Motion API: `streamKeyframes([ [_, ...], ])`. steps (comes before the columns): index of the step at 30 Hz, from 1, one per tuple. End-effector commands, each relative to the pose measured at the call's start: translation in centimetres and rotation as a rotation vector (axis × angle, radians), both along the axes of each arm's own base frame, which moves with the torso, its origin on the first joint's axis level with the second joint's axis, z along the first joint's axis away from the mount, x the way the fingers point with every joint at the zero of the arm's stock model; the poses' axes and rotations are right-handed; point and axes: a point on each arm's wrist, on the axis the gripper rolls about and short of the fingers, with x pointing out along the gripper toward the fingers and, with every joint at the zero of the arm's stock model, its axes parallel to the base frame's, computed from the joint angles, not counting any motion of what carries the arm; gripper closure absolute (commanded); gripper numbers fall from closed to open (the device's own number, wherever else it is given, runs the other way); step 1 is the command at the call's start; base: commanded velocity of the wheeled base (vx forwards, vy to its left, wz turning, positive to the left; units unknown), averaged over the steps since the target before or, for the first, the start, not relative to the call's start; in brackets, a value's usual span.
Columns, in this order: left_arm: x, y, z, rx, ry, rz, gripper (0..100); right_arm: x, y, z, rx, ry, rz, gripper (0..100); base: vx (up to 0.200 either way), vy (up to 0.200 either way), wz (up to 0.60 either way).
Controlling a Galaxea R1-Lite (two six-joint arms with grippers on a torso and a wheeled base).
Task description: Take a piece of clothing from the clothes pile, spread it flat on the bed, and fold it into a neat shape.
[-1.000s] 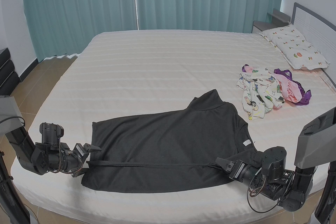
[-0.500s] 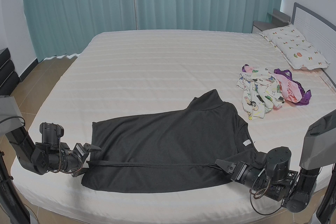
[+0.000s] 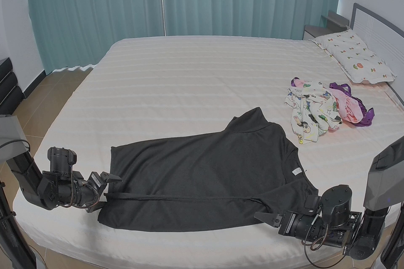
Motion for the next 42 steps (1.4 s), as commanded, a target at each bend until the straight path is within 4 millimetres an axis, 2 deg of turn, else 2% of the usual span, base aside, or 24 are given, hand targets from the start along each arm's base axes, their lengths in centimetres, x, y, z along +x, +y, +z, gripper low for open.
streamKeyframes([
  [1, 0.0, 0.0, 0.0, 0.0, 0.001, 0.0, 0, -0.3, -0.3, -0.8, -0.039, 0.039, 0.002, 0, 0.0, 0.0, 0.0],
  [6, 0.0, 0.0, 0.0, 0.0, 0.001, 0.0, 0, 0.6, -1.2, -0.2, -0.022, 0.006, -0.052, 0, 0.0, 0.0, 0.0],
  [7, 0.0, 0.0, -0.1, 0.0, 0.003, 0.0, 0, 1.6, -2.3, 0.0, -0.02, -0.016, -0.106, 0, 0.0, 0.0, 0.0],
  [10, 0.0, 0.0, -0.1, 0.0, 0.003, 0.0, 0, 3.3, -3.8, 0.1, -0.003, -0.036, -0.181, 0, 0.0, 0.0, 0.0],
  [16, 0.0, 0.0, -0.1, 0.0, 0.003, 0.001, 0, 4.6, -5.4, 0.6, 0.02, -0.063, -0.248, 0, 0.0, 0.0, 0.0],
  [20, 0.0, 0.0, -0.1, 0.0, 0.003, 0.0, 0, 6.1, -6.9, 0.2, 0.025, -0.067, -0.32, 0, 0.0, 0.0, 0.0],
  [25, 0.0, 0.0, -0.1, 0.0, 0.003, 0.001, 0, 6.7, -8.0, -0.6, 0.035, -0.038, -0.335, 0, 0.0, 0.0, 0.0],
  [31, 0.0, 0.0, -0.1, 0.0, 0.003, 0.001, 0, 8.2, -8.6, -2.9, 0.031, 0.0, -0.354, 0, 0.0, 0.0, 0.0],
  [42, 0.0, 0.0, -0.1, 0.0, 0.003, 0.001, 0, 9.0, -8.4, -3.3, 0.04, -0.001, -0.344, 0, 0.0, 0.0, 0.0],
])
